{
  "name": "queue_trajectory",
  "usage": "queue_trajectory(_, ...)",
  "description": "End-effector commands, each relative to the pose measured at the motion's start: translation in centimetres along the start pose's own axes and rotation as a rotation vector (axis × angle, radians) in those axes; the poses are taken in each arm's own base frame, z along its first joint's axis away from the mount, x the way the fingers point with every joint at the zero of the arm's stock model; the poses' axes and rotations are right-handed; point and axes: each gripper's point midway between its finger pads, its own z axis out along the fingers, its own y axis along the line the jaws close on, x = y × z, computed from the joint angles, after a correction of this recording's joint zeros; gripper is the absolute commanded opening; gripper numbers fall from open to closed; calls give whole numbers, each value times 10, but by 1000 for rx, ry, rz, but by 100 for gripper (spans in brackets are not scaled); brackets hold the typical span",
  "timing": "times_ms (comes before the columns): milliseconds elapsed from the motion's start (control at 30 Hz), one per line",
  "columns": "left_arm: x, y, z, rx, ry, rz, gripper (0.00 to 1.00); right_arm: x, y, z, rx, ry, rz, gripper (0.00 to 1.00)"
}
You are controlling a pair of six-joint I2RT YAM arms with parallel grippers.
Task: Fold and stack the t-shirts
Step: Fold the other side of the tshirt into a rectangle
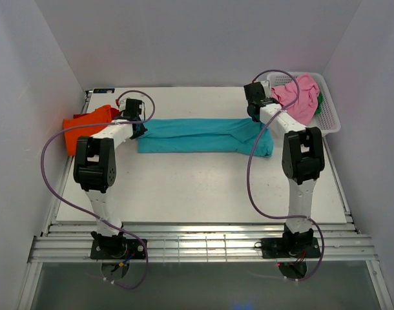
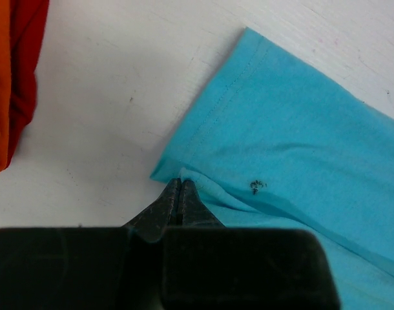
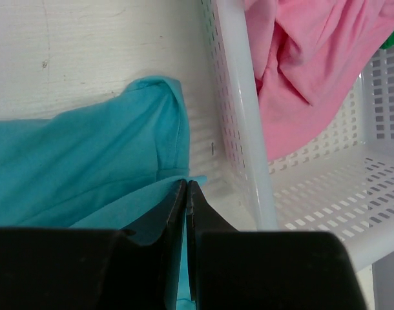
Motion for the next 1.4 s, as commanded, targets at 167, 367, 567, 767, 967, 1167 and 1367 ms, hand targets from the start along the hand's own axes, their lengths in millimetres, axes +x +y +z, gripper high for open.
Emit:
queue_trajectory(167,-21,-5,-1,24,-27,6,0,-17,3,14,-1,-14,-8,8)
queue_trajectory(367,-29,-8,0,29,-45,22,4,-11,9,26,-5,5,-16,8)
queue_trajectory(567,-42,-7,-2,11,-81,25,62,-15,15,35,-8,-10,-23,38)
queue_trajectory(767,-81,-6,-28,2,-205,-5,90,-40,-1,21,29,-74,-11,47)
queue_trajectory(967,-81,-14,-64,105,-259,-77,90,-40,-18,-20,-10,-147,45,46)
queue_trajectory(1167,-38,-53,-83,219,-230,-36,68,-21,6,-55,-182,-142,37,32)
queue_trajectory(1367,10,-88,-66,292,-112,15,0,19,44,-70,-312,-69,-31,8)
